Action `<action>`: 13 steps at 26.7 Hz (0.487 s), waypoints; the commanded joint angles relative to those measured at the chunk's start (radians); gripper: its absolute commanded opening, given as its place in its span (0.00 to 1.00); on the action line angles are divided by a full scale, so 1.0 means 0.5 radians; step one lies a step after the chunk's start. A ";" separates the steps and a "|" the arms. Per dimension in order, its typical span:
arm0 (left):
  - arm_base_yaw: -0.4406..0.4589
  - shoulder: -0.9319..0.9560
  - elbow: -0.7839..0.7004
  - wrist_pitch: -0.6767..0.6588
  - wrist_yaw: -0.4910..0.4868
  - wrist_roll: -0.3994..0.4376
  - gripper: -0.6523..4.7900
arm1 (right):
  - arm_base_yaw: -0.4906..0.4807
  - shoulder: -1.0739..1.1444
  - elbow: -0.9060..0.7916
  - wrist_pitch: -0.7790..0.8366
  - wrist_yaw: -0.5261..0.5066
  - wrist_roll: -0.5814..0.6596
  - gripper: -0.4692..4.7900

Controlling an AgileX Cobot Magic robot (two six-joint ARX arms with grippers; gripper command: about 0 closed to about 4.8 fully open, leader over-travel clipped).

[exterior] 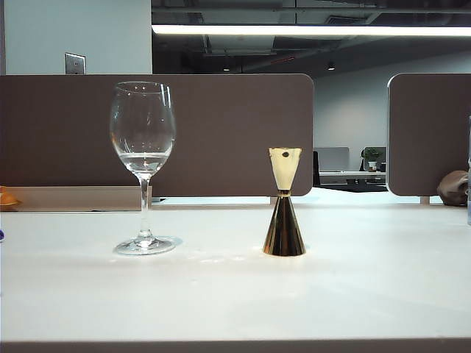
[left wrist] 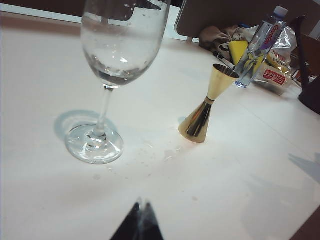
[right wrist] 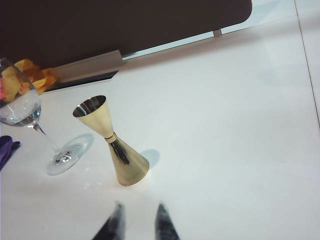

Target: Pick up the jigger and pour the water inside into the glass.

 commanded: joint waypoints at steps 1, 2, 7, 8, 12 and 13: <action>0.003 0.002 -0.001 -0.003 0.006 0.015 0.11 | 0.040 0.008 0.023 0.069 0.052 -0.066 0.25; 0.003 0.002 -0.001 -0.003 0.007 0.015 0.11 | 0.053 0.008 0.040 0.065 0.066 -0.083 0.25; 0.003 0.002 -0.001 -0.003 0.008 0.014 0.11 | 0.116 0.068 0.424 -0.042 0.365 -0.322 0.25; 0.003 0.002 -0.001 -0.003 0.007 0.014 0.11 | 0.116 0.069 0.499 -0.071 0.375 -0.355 0.25; 0.003 0.002 -0.001 -0.003 0.008 0.014 0.11 | 0.116 0.119 0.884 -0.308 0.361 -0.504 0.25; 0.003 0.002 -0.001 -0.003 0.008 0.014 0.11 | 0.117 0.148 0.960 -0.378 0.354 -0.502 0.25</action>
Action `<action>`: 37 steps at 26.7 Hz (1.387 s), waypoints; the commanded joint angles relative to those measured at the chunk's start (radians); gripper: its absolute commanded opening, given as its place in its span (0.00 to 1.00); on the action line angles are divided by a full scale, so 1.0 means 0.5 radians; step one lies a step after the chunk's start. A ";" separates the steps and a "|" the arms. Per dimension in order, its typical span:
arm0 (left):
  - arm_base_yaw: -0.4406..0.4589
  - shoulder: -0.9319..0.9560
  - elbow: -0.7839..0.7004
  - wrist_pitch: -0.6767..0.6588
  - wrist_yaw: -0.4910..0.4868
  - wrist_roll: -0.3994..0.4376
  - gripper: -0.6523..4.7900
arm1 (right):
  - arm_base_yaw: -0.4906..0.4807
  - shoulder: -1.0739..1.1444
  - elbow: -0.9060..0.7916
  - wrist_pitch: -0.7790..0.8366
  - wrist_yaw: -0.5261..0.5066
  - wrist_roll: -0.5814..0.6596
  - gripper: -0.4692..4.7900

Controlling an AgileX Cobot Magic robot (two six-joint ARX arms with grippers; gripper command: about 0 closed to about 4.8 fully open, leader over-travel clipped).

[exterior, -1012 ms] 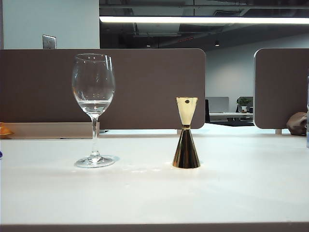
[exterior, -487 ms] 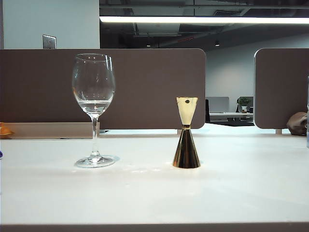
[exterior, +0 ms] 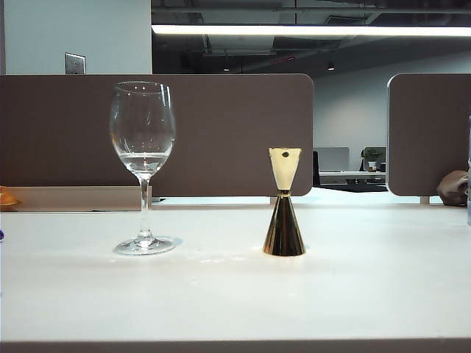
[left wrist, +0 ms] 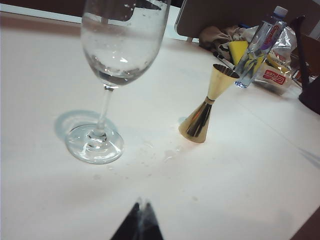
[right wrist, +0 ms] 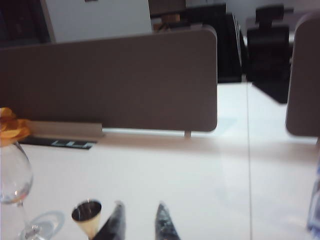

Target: Pick up the jigger and pour the water inside into the glass.

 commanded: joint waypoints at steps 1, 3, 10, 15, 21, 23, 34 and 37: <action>0.003 0.002 -0.001 -0.002 0.008 0.014 0.11 | 0.002 0.115 0.281 -0.247 -0.042 -0.050 0.25; 0.003 0.002 -0.001 -0.002 0.008 0.014 0.11 | 0.001 0.228 0.418 -0.385 -0.159 -0.060 0.25; 0.003 0.002 -0.001 -0.002 0.008 0.014 0.11 | 0.001 0.741 0.776 -0.650 -0.416 -0.206 0.25; 0.003 0.002 -0.001 -0.002 0.008 0.014 0.11 | 0.003 1.053 0.843 -0.640 -0.430 -0.207 0.26; 0.003 0.002 -0.001 -0.002 0.008 0.014 0.11 | 0.288 1.654 0.834 -0.526 -0.533 -0.311 0.27; 0.003 0.002 -0.001 -0.002 0.008 0.014 0.11 | 0.302 1.774 0.835 -0.417 -0.539 -0.310 0.27; 0.003 0.002 -0.001 -0.002 0.008 0.014 0.11 | 0.299 2.237 0.785 -0.144 -0.430 -0.312 0.27; 0.003 0.002 -0.001 -0.002 0.007 0.014 0.11 | 0.299 2.289 0.707 0.056 -0.401 -0.312 0.27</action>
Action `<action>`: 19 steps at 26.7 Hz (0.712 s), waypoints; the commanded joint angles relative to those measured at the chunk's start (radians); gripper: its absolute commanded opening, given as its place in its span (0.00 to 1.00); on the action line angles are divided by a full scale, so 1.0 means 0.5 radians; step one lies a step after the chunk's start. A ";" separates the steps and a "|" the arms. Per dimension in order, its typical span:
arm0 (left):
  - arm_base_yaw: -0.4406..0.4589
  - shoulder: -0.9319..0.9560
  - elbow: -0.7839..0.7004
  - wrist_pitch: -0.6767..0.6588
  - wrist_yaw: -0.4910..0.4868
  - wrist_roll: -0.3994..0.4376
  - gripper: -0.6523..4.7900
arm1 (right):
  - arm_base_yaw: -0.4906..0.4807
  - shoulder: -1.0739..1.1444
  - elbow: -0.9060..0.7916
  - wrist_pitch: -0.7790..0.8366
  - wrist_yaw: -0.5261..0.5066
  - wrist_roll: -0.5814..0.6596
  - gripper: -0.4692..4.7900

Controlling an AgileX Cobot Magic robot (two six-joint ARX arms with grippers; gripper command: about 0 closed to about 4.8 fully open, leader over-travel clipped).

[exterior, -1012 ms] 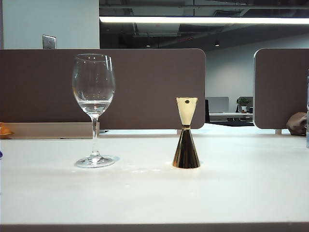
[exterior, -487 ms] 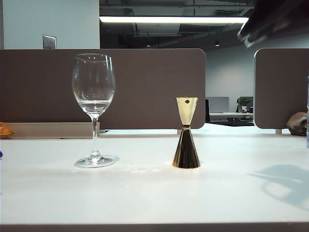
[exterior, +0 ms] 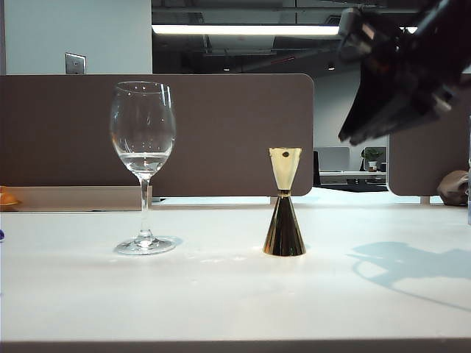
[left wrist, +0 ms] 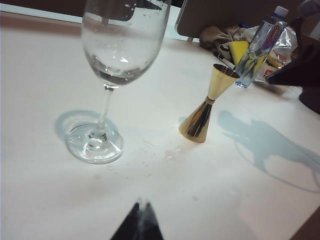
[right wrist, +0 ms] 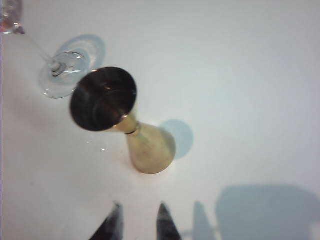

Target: Pick up the jigger and pour the water inside into the glass.

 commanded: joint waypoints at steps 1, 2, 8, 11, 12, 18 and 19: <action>0.003 0.002 -0.001 -0.002 0.007 0.014 0.11 | -0.002 0.037 -0.072 0.273 0.047 -0.007 0.27; 0.003 0.001 -0.001 -0.002 0.007 0.014 0.11 | -0.002 0.046 -0.105 0.345 0.093 -0.007 0.27; 0.003 0.002 -0.001 -0.002 0.008 0.014 0.11 | -0.002 0.076 -0.392 1.017 0.166 -0.005 0.31; 0.003 0.002 -0.001 -0.002 0.008 0.015 0.11 | 0.002 0.167 -0.468 1.217 0.098 -0.003 0.40; 0.003 0.002 -0.001 -0.002 0.007 0.015 0.11 | 0.002 0.201 -0.468 1.231 0.077 0.001 0.43; 0.003 0.002 -0.001 -0.002 0.008 0.014 0.11 | 0.055 0.357 -0.468 1.283 -0.042 0.004 0.43; 0.003 0.001 -0.001 -0.002 0.008 0.014 0.11 | 0.069 0.372 -0.468 1.283 -0.040 0.003 0.43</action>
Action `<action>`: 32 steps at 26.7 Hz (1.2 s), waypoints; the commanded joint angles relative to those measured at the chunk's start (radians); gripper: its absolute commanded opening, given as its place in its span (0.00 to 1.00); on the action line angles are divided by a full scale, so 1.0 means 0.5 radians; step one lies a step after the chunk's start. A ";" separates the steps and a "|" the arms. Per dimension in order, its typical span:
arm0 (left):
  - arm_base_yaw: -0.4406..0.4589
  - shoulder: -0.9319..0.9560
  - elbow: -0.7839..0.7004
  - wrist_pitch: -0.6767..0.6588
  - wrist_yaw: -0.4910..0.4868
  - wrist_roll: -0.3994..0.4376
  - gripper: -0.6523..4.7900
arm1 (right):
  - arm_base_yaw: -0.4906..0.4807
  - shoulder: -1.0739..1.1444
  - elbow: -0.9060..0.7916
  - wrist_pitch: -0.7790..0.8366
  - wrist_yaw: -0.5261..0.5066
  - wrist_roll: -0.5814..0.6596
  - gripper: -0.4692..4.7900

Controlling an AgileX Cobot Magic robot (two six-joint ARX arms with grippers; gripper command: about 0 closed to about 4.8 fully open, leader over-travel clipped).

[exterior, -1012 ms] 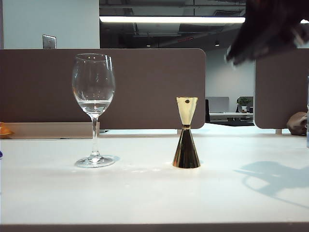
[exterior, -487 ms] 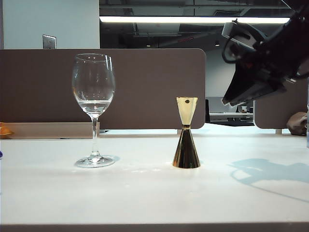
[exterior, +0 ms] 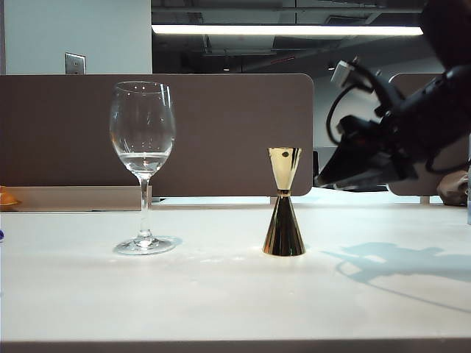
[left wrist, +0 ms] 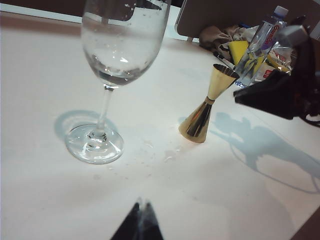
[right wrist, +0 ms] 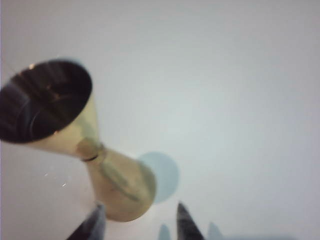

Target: Pick up the jigger and pour the water inside into the glass.

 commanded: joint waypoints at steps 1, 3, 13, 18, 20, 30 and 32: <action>0.003 0.002 -0.001 -0.003 0.008 0.014 0.11 | 0.049 0.045 0.009 0.056 -0.039 -0.001 0.43; 0.003 0.002 -0.001 -0.002 0.007 0.014 0.11 | 0.049 0.085 0.009 0.066 -0.085 -0.001 0.45; 0.003 0.002 -0.001 -0.002 0.007 0.015 0.11 | 0.070 0.165 0.008 0.079 -0.121 -0.001 0.61; 0.003 0.002 -0.001 -0.002 0.008 0.014 0.11 | 0.095 0.165 0.008 0.124 -0.156 -0.001 0.61; 0.003 0.002 -0.001 -0.002 0.008 0.014 0.11 | 0.096 0.165 0.008 0.172 -0.156 -0.001 0.61; 0.003 0.002 -0.001 -0.002 0.008 0.014 0.11 | 0.096 0.166 0.010 0.336 -0.156 -0.001 0.63; 0.003 0.002 -0.001 -0.002 0.008 0.014 0.11 | 0.096 0.169 0.010 0.357 -0.155 -0.001 0.63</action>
